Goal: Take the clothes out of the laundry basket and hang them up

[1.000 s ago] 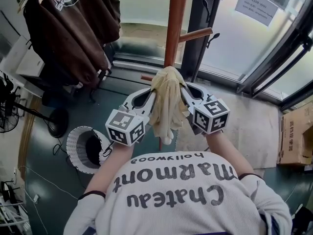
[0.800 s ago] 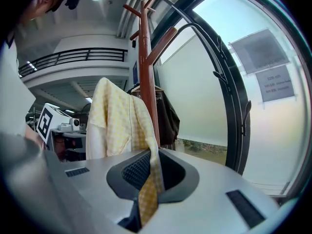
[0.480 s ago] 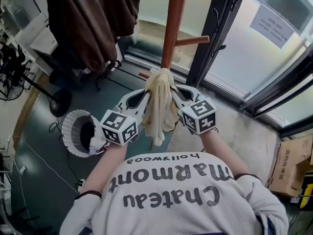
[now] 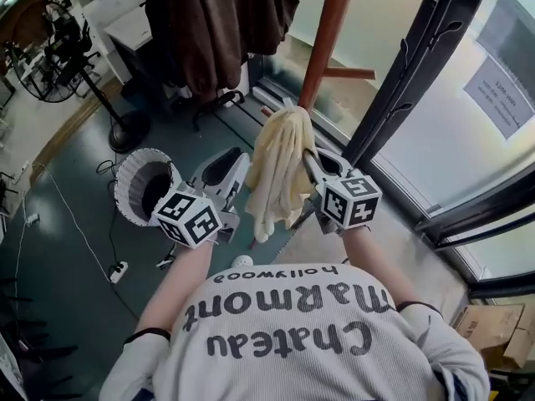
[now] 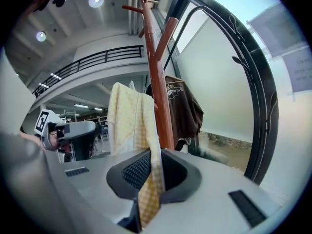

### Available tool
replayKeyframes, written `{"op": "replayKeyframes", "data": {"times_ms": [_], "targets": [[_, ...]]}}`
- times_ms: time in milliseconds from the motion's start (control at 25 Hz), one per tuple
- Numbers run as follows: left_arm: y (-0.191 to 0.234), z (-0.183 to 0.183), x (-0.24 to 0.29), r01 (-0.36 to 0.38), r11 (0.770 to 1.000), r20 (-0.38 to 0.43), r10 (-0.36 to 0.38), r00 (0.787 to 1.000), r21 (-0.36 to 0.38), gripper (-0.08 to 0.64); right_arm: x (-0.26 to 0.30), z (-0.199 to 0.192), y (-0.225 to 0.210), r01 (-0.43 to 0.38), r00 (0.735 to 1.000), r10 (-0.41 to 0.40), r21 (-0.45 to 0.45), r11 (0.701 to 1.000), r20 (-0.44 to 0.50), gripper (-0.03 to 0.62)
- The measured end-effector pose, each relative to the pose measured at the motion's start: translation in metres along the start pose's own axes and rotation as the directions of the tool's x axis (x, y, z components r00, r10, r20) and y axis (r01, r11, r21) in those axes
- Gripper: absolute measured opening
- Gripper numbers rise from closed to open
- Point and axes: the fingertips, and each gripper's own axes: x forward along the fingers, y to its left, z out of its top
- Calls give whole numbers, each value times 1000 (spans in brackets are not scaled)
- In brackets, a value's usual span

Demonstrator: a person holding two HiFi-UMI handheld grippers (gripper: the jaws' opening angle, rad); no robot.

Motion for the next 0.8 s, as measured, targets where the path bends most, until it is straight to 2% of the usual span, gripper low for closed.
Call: {"op": "replayKeyframes", "data": {"times_ms": [160, 240, 320, 360, 480, 640, 800], "targets": [[-15, -2, -36, -70, 998, 36, 70, 997, -3, 18, -11, -3, 2, -20, 999, 19, 41, 999, 36, 49], [-19, -7, -59, -108, 994, 40, 109, 993, -8, 12, -16, -6, 0, -8, 998, 3, 76, 997, 65, 105], [-19, -12, -86, -165, 986, 42, 165, 985, -10, 9, -18, -10, -2, -11, 995, -4, 148, 989, 100, 181], [-18, -14, -99, -196, 980, 41, 196, 980, -14, 9, -19, -11, -1, -21, 992, -3, 191, 981, 123, 193], [-15, -21, -134, -267, 963, 28, 268, 963, -33, 9, -28, -11, 3, -50, 980, -4, 270, 961, 198, 198], [-4, -26, -167, -319, 947, 31, 320, 947, -50, 9, -39, -12, 11, -44, 973, -18, 259, 965, 231, 199], [16, -23, -189, -341, 938, 45, 344, 938, -65, 9, -48, -20, 6, -21, 966, -64, 320, 947, 252, 225]]}}
